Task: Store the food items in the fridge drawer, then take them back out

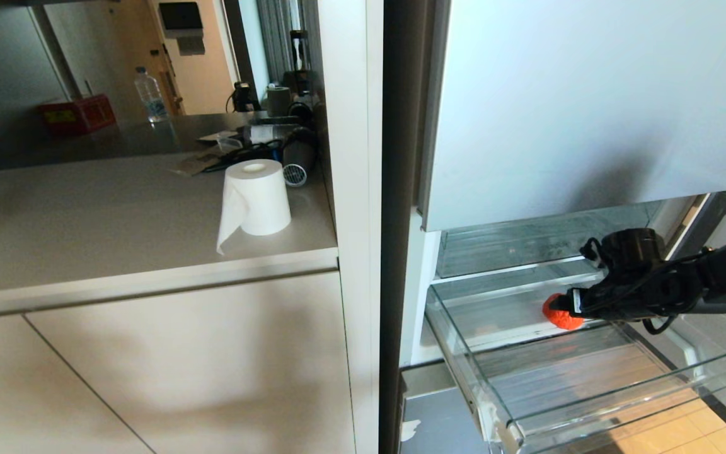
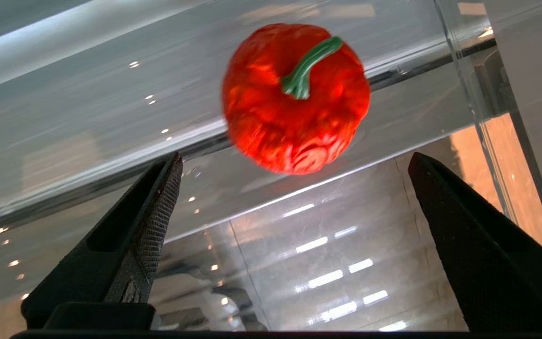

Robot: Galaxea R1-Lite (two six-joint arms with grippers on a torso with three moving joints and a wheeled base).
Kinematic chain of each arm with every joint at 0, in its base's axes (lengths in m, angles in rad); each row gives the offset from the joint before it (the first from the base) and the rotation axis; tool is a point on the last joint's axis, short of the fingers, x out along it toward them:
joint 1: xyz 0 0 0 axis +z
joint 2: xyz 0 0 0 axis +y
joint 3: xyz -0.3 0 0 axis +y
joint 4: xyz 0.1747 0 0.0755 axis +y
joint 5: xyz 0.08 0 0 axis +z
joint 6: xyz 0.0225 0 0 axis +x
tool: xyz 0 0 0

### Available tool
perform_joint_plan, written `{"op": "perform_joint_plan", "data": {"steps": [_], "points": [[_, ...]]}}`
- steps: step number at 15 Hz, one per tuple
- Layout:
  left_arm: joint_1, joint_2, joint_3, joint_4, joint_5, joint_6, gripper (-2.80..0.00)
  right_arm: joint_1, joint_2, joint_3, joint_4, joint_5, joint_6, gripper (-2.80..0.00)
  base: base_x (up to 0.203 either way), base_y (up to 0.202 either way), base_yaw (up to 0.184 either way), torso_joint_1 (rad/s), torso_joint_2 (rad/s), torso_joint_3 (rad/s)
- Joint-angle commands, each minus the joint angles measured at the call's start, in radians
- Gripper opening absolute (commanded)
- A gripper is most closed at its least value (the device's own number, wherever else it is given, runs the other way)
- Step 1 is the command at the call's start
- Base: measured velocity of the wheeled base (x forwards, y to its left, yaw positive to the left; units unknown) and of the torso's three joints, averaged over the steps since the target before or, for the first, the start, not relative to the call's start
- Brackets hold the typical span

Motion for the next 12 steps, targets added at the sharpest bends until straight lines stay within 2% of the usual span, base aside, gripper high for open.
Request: {"op": "perform_joint_plan", "data": {"steps": [1,12], "points": [[0.000,0.001,0.000,0.000,0.000,0.000,-2.80,-0.003,0.046,-0.022,-0.002,0.000,0.000,0.00,0.000,0.000,0.000,0.000,0.00,0.000],[-0.001,0.000,0.000,0.000,0.000,0.000,-2.80,-0.003,0.150,-0.088,-0.139,0.005,0.006,0.00,0.000,0.000,0.000,0.000,0.00,0.000]]}}
